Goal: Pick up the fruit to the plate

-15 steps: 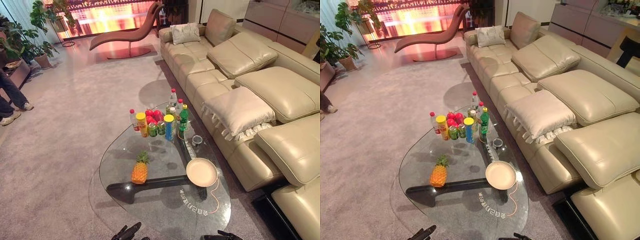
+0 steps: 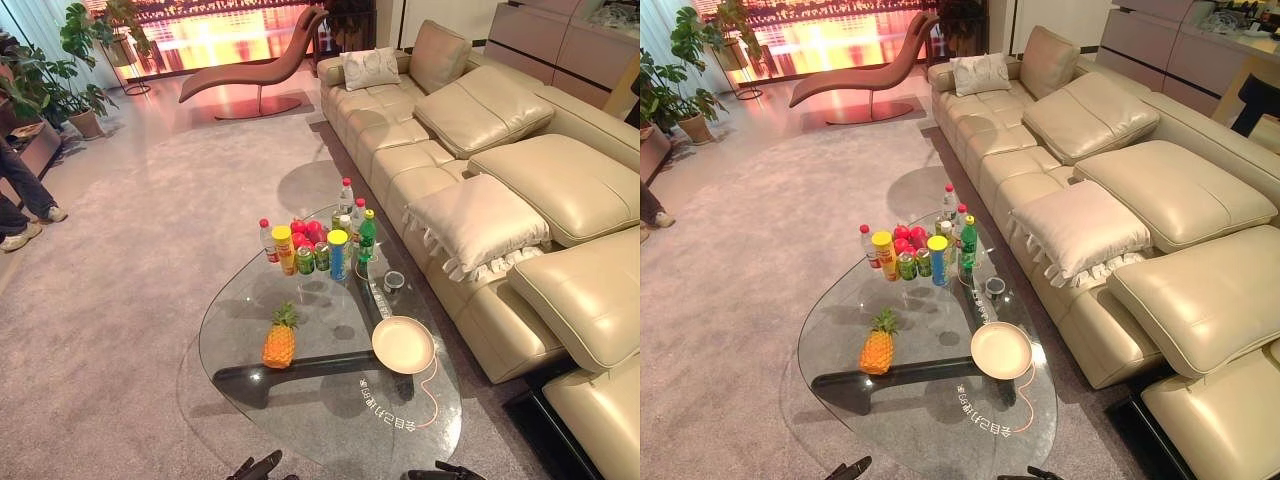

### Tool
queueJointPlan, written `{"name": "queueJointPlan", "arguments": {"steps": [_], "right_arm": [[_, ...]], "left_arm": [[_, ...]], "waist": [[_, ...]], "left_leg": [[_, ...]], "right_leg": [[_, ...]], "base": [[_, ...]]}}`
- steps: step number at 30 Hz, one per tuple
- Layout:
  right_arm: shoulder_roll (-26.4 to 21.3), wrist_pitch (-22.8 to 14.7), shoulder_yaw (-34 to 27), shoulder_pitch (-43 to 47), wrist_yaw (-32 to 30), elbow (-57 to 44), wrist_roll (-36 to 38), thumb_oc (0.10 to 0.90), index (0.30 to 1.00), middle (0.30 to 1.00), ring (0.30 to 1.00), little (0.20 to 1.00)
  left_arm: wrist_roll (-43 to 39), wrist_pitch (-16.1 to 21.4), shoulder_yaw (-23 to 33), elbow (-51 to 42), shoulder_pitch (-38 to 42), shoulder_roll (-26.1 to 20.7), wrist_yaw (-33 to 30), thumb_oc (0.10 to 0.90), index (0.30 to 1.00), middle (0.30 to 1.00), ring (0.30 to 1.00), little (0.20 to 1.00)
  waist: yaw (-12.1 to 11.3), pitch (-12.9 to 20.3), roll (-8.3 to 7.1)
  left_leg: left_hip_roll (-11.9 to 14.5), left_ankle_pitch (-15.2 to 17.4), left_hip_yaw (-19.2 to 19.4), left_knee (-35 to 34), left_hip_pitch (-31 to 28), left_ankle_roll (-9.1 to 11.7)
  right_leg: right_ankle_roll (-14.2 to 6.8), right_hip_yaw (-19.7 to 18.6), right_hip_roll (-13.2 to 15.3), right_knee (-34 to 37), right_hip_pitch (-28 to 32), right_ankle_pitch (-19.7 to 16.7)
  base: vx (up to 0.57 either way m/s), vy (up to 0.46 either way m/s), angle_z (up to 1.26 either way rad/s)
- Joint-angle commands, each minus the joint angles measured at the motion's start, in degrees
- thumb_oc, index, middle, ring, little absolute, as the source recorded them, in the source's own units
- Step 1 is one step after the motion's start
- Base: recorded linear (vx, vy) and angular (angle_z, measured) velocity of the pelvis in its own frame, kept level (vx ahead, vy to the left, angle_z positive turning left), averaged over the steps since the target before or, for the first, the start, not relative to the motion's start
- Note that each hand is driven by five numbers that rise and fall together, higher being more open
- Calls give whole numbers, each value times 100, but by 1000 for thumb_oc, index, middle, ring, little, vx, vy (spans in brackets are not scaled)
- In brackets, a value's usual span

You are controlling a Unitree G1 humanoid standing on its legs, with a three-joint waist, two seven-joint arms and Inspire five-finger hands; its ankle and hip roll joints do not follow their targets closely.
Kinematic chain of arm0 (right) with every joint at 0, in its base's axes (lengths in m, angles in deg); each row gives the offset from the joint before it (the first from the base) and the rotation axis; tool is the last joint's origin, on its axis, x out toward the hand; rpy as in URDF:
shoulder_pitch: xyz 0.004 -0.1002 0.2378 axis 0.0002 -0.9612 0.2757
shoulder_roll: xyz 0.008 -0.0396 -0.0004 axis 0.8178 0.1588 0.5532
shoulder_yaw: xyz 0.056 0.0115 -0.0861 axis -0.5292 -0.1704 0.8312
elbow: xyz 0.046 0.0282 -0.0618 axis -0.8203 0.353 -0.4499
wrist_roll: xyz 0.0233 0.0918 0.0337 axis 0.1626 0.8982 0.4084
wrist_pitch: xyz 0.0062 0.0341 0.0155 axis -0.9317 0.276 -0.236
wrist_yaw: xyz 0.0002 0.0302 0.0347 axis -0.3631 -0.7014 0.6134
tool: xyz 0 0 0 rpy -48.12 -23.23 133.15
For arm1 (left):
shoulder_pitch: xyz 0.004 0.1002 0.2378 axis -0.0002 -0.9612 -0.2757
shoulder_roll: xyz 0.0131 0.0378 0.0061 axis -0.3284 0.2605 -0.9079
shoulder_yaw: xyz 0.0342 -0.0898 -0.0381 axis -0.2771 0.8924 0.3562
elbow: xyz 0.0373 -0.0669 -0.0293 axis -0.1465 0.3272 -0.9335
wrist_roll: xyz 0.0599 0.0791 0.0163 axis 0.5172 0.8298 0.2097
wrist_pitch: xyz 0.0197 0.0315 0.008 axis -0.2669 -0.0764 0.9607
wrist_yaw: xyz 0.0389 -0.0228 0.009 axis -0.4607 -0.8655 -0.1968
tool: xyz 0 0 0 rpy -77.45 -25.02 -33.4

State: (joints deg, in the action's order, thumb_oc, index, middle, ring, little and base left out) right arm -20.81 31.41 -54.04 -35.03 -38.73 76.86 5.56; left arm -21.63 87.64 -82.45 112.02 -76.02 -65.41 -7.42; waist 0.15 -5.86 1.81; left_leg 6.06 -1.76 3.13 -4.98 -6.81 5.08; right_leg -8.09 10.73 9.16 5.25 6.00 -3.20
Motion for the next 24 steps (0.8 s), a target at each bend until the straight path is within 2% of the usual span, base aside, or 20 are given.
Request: {"name": "queueJointPlan", "arguments": {"steps": [1, 11, 19, 22, 24], "right_arm": [[-29, 85, 147, -35, 92, 339, -285, 800, 900, 900, 900, 900], [-47, 96, 169, -59, 39, 344, -333, 800, 900, 900, 900, 900], [-284, 321, 296, -91, 59, 75, -406, 800, 900, 900, 900, 900], [-421, 338, 383, 23, 87, -35, -339, 800, 900, 900, 900, 900], [-501, 270, 493, 155, 103, -151, -280, 800, 900, 900, 900, 900]], "left_arm": [[196, 352, 115, 217, 281, 21, -226, 800, 900, 900, 900, 900], [275, 436, 267, 277, 357, -4, -1043, 800, 900, 900, 900, 900], [690, 1077, 238, -145, 548, -255, -1447, 800, 900, 900, 900, 900], [713, 1303, 113, -563, 728, -361, -1629, 800, 900, 900, 900, 900], [969, 1596, -29, -918, 949, -468, -1909, 800, 900, 900, 900, 900]], "waist": [[33, -233, -73], [71, -280, -74], [203, -467, -4], [251, -678, 40], [291, -900, 64]], "left_leg": [[-649, 433, 102, -2, 69, -314], [-639, 430, 129, 21, 59, -307], [-616, 407, 286, 186, 208, -308], [-638, 405, 321, 277, 394, -337], [-660, 391, 349, 392, 592, -359]], "right_leg": [[229, 31, -489, -101, -3, 440], [238, 2, -497, -111, -4, 441], [240, -89, -458, -266, -221, 446], [265, -179, -451, -369, -437, 450], [288, -273, -468, -476, -644, 442]], "base": [[0, 0, 0], [6, 0, 0], [-6, 34, -2], [-159, 59, -10], [-161, 51, -9]]}}
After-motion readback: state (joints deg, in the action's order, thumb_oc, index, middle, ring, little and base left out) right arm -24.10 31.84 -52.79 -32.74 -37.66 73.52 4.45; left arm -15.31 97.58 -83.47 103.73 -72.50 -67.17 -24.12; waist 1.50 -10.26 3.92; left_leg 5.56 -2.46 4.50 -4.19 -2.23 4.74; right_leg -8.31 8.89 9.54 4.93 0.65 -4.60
